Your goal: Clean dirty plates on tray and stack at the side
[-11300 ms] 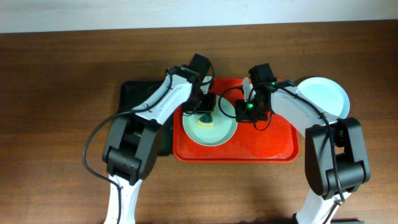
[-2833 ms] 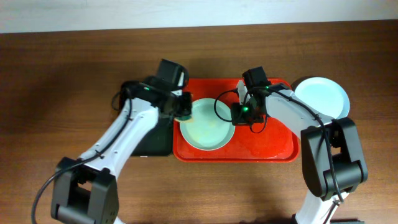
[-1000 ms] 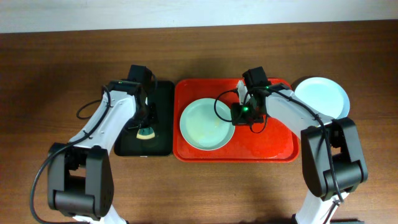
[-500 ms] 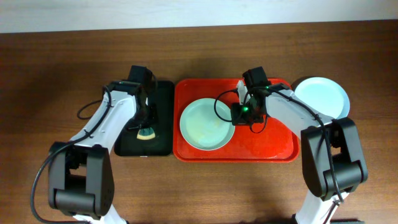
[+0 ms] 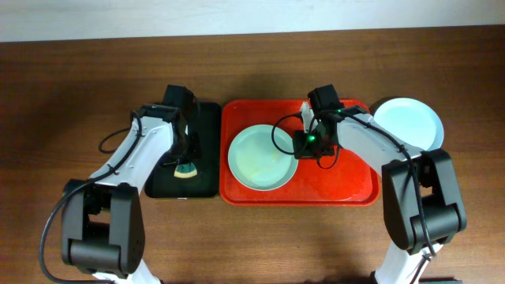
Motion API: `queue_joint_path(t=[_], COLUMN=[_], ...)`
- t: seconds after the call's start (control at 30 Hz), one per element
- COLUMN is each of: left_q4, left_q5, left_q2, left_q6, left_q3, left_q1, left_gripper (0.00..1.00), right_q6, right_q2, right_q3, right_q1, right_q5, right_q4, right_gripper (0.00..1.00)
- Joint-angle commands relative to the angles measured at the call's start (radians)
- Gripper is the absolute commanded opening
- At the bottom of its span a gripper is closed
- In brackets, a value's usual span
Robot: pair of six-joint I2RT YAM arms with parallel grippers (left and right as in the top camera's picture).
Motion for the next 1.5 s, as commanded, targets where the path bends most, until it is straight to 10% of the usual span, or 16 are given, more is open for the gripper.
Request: queue_joint_path(t=[0.0,0.17,0.37,0.87,0.97,1.47], left_q4=[0.034,0.054,0.029,-0.151,-0.165,-0.236], left_q5=[-0.004,-0.003,-0.003,-0.004,-0.004,-0.004], left_q2=[0.011,0.011,0.009,-0.166,-0.210,-0.221], left_q6=[0.015,0.015,0.016,-0.050,-0.057,-0.056], left_q3=[-0.051,-0.063,-0.031,0.339,0.339,0.338], left_q1=[-0.001,-0.001,0.000,0.174,0.260,0.329], left_gripper=[0.00,0.06,0.55,0.62,0.99,0.99], right_q6=[-0.006,-0.006,-0.006,-0.006,-0.006,-0.006], right_q2=[0.006,0.006,0.006,0.006,0.006,0.006], right_q3=[-0.009,-0.009,-0.009,-0.009,-0.009,-0.021], right_q1=[0.007,0.007,0.007,0.007,0.007,0.008], right_q5=[-0.026,-0.026,-0.026,-0.025,-0.025,-0.021], right_q4=[0.002,0.003,0.003,0.003,0.003,0.022], right_gripper=[0.04,0.04,0.04,0.22,0.22,0.15])
